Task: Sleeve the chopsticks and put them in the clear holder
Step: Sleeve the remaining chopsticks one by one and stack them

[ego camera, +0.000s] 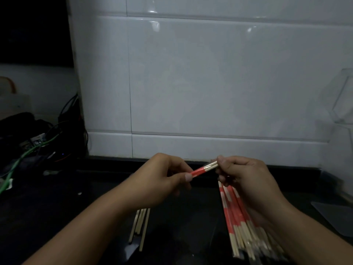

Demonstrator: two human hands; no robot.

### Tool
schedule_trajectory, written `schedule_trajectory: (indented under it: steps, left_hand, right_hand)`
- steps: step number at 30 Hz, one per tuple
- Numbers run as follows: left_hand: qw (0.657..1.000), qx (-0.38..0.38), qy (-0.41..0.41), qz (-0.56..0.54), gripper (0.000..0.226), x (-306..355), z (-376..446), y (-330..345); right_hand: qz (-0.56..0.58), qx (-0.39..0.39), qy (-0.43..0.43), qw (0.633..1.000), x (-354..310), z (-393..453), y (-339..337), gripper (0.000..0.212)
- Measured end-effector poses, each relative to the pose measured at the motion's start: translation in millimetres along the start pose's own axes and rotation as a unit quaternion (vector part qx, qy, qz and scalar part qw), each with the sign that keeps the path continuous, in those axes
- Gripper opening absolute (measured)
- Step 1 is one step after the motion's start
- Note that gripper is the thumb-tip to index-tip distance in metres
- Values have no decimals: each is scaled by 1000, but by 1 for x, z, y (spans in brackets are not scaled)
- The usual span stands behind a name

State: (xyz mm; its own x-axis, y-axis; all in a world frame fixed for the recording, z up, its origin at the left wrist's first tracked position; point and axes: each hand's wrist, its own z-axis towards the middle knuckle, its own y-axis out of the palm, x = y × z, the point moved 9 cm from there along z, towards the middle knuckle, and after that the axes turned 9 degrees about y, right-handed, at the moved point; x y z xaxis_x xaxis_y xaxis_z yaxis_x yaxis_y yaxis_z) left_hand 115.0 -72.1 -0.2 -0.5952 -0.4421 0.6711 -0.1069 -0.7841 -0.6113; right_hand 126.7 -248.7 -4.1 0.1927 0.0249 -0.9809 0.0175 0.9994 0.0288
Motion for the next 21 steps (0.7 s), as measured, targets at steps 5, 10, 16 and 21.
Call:
schedule_trajectory:
  steps: [5, 10, 16, 21]
  left_hand:
    - [1000, -10, -9, -20, 7, 2, -1, 1]
    - [998, -39, -42, -32, 5, -7, -3, 1]
    - [999, -6, -48, 20, 9, -5, -3, -8]
    - [993, 106, -33, -40, 10, 2, -2, -13]
  right_hand:
    - [-25, 52, -80, 995, -20, -7, -9, 33]
    - [-15, 97, -103, 990, -24, -6, -26, 23]
    - [52, 146, -85, 984, -22, 0, -45, 16]
    - [181, 24, 18, 983, -7, 6, -15, 35]
